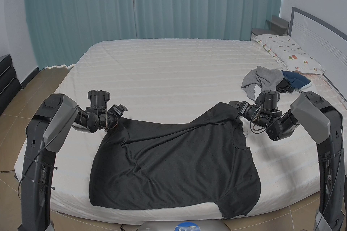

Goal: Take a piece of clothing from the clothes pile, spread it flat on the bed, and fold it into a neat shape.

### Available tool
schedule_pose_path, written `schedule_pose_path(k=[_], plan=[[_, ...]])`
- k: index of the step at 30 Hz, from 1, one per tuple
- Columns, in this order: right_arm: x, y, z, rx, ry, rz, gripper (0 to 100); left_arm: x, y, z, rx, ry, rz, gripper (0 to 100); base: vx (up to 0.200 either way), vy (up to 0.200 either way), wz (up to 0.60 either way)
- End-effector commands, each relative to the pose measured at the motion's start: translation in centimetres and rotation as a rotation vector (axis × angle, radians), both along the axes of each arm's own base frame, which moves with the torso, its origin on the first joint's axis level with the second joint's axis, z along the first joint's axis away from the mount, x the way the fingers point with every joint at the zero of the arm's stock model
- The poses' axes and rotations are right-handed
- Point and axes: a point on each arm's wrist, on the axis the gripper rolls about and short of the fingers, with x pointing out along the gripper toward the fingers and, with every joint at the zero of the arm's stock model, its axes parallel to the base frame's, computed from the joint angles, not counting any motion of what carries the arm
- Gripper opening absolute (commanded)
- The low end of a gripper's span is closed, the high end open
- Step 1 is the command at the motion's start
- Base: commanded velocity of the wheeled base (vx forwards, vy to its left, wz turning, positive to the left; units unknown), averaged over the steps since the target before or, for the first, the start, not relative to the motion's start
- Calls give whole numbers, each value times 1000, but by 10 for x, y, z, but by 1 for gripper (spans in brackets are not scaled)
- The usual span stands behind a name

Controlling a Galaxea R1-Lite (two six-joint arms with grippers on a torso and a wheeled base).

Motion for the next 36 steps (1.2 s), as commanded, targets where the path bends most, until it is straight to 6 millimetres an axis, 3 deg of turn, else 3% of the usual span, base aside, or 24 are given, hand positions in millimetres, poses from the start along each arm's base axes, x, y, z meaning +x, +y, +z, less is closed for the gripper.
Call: schedule_pose_path(k=[1, 9, 15, 16, 21, 27, 36], plan=[[-3, -8, 9, 0, -9, -14, 100, 6, -10, -21, 6, 17, -13, 0, 0, 0, 0], [3, -11, 1, 26, 0, -30, 100, 15, 0, -16, 28, -32, 115, 0, 0, 0, 0], [9, -10, -18, 20, 43, -33, 100, 25, 18, 1, -35, -99, 261, 0, 0, 0, 0], [10, -9, -28, 14, 78, -34, 100, 28, 25, 3, -29, -114, 287, 0, 0, 0, 0], [17, -9, -38, 6, 80, -44, 100, 35, 40, -1, -15, -142, 342, 0, 0, 0, 0], [26, -8, -38, 4, 79, -43, 100, 38, 40, -5, -10, -145, 342, 0, 0, 0, 0], [39, 0, -60, -11, 108, -56, 100, 39, 44, -7, 6, -153, 378, 0, 0, 0, 0]])
